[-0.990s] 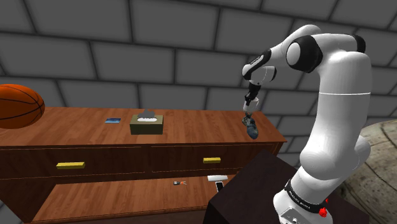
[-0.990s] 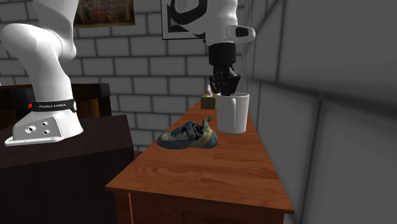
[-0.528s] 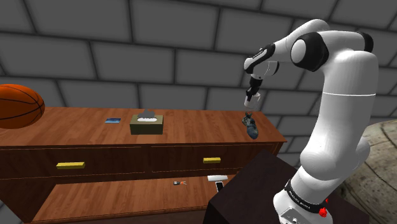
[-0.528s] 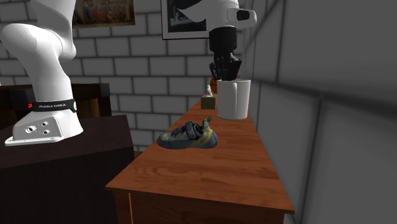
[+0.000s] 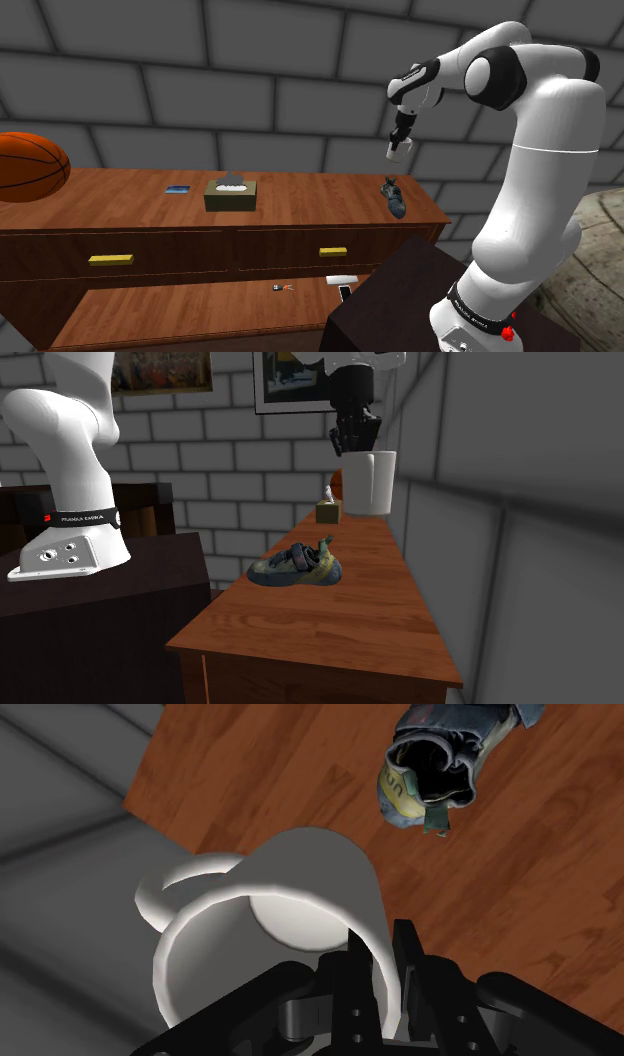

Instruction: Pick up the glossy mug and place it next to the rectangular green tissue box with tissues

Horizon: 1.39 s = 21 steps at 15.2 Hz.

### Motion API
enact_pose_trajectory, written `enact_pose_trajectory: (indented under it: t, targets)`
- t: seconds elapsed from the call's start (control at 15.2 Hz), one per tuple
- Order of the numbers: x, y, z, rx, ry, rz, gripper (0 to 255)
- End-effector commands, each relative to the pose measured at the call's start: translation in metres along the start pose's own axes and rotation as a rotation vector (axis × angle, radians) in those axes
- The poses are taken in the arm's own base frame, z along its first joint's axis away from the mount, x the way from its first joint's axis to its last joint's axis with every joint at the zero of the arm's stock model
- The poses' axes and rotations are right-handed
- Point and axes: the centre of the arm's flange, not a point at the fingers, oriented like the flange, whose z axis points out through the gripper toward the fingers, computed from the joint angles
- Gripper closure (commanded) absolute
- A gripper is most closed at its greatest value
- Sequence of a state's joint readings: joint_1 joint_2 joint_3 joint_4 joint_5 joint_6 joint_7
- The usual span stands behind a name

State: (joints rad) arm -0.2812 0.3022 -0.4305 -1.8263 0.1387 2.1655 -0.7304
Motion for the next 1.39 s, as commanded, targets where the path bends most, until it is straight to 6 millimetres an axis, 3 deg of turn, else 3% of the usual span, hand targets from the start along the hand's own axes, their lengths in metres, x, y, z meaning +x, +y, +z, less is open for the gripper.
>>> enact_pose_trajectory:
  t: [0.0,0.86,1.32]
  targets:
    - [0.0,0.0,-0.011,0.0,0.0,0.0,255]
    - [0.003,0.003,-0.075,0.0,0.0,0.0,255]
    - [0.029,-0.086,-0.078,0.0,0.0,0.0,255]
